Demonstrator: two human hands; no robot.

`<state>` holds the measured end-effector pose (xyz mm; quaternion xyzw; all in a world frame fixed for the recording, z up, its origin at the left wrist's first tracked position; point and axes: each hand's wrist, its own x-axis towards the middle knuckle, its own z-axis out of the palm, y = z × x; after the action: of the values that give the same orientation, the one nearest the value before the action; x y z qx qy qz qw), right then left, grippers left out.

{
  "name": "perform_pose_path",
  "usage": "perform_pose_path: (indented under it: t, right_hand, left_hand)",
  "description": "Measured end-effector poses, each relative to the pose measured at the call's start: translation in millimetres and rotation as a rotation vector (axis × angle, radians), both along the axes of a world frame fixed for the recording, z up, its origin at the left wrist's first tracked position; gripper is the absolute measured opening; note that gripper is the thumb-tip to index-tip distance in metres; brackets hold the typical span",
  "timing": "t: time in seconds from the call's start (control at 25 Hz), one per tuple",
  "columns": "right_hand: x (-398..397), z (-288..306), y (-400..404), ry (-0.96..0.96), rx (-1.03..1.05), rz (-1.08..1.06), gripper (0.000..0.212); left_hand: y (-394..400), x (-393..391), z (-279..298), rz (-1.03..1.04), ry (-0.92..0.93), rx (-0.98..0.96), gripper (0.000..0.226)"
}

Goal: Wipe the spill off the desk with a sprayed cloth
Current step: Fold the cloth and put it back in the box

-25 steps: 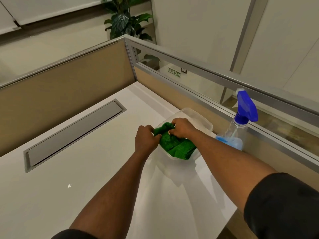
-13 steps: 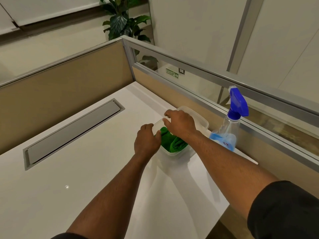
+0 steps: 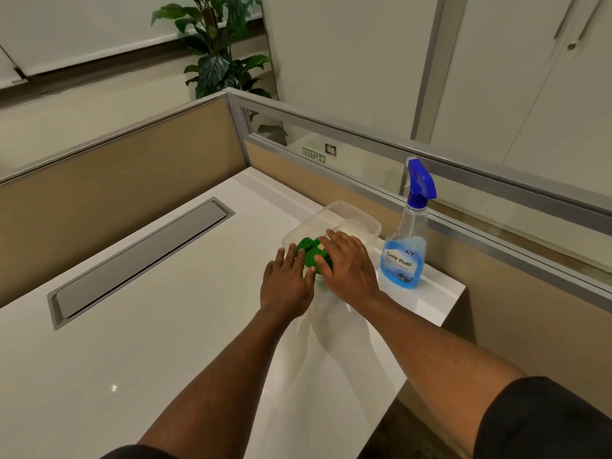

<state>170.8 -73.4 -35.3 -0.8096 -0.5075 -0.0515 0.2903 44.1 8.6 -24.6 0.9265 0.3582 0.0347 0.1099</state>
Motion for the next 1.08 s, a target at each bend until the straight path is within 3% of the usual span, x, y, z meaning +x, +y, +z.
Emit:
perform_pose_path:
  t: [0.16,0.28,0.4,0.52,0.6,0.72,0.92,1.08]
  right_hand:
    - [-4.6,1.5,-26.2,-0.109,0.169,-0.109,0.043]
    - [0.5,12.2,-47.7,-0.142,0.406,-0.321,0.038]
    - [15.6,21.1,-67.1,-0.111,0.579,-0.561,0.054]
    - [35.6,25.8,-78.9,0.126,0.543,-0.693,0.077]
    - [53.4,27.7,-82.8,0.325,0.348,-0.627,0.080]
    - [72.5,34.0,-87.2,0.480,0.204,-0.464,0.055]
    - [64.1,65.3,-85.3,0.303,0.232,-0.506,0.045]
    - [60.2,120.8,-68.1,0.201,0.401,-0.502,0.046]
  left_hand:
    - [-4.7,-2.4,-2.8,-0.106,0.098,-0.053,0.062]
    - [-5.9,-1.4,-3.1,-0.127,0.109,-0.048,0.062]
    - [-5.6,-4.5,-5.1,-0.144,0.130,-0.039,0.063]
    - [-5.5,-7.2,-7.0,-0.154,0.125,-0.046,0.064]
    - [-6.0,-7.2,-7.0,-0.154,0.116,-0.046,0.065]
    - [-6.3,-8.2,-8.1,-0.156,0.096,-0.047,0.067]
    - [-5.6,-11.2,-16.6,-0.150,0.037,-0.047,0.072]
    - [-8.9,-12.6,-24.4,-0.127,-0.022,-0.002,0.075]
